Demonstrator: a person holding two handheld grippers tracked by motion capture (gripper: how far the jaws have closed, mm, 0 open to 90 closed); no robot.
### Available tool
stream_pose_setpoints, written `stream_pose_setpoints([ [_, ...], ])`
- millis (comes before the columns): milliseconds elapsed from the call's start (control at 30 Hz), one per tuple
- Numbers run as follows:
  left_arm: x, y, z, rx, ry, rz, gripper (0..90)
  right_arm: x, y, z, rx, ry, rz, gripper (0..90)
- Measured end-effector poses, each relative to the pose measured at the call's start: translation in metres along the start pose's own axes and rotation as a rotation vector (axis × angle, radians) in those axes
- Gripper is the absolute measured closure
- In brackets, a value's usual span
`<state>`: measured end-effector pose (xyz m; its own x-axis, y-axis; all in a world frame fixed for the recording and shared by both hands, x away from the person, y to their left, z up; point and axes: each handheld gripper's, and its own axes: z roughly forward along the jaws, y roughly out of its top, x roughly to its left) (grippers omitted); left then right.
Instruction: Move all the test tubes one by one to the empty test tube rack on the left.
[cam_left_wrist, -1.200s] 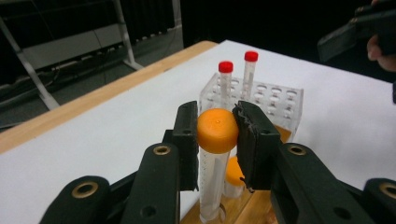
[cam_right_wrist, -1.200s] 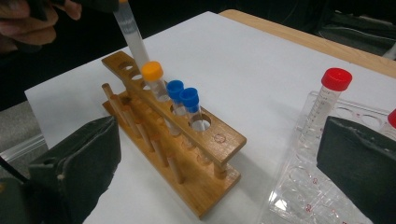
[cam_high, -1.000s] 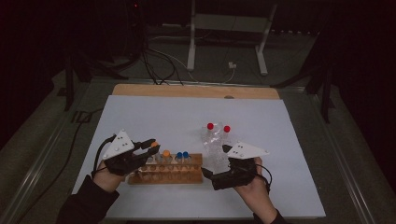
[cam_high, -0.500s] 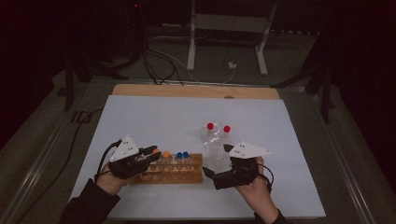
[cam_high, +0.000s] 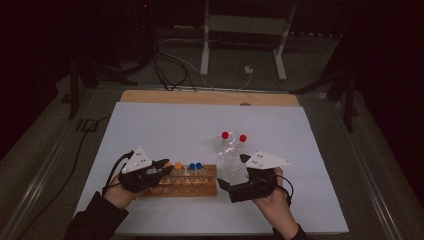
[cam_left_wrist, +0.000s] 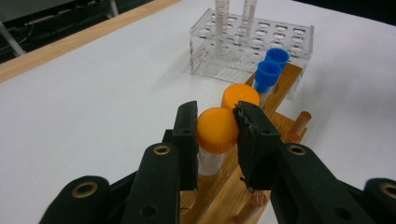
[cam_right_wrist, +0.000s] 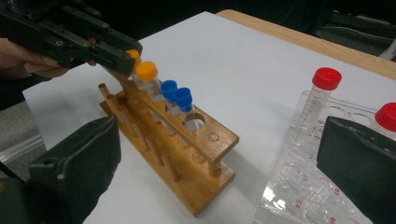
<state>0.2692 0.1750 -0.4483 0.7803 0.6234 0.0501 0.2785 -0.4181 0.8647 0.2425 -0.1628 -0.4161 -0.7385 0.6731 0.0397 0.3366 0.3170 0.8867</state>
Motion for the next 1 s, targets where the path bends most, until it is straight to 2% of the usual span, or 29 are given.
stream_pose_setpoints([
  [100,0.001,-0.001,0.002,0.015,-0.003,0.006,71.9,-0.001,0.000,0.000,0.001,0.001,0.001,0.0],
  [400,0.007,-0.004,0.001,0.004,-0.042,-0.016,71.3,-0.002,0.001,-0.001,-0.005,0.000,0.004,0.0],
  [600,0.007,-0.005,0.000,-0.004,-0.056,-0.002,69.4,-0.005,0.002,-0.004,-0.014,-0.005,0.005,0.0],
  [667,0.006,-0.005,-0.001,-0.010,-0.063,0.001,62.8,-0.006,0.002,-0.005,-0.014,-0.010,0.003,0.0],
  [733,0.006,-0.005,-0.002,-0.014,-0.072,0.005,60.4,-0.008,0.003,-0.007,-0.017,-0.012,0.004,0.0],
  [833,0.005,-0.003,-0.006,-0.028,-0.060,0.007,49.6,-0.010,0.004,-0.009,-0.026,-0.021,0.002,0.0],
  [967,0.005,-0.003,-0.013,-0.062,-0.048,-0.011,32.0,-0.017,0.006,-0.014,-0.040,-0.042,0.009,0.0],
  [1000,0.005,-0.002,-0.015,-0.067,-0.033,-0.019,26.5,-0.019,0.006,-0.015,-0.043,-0.049,0.012,0.0],
])
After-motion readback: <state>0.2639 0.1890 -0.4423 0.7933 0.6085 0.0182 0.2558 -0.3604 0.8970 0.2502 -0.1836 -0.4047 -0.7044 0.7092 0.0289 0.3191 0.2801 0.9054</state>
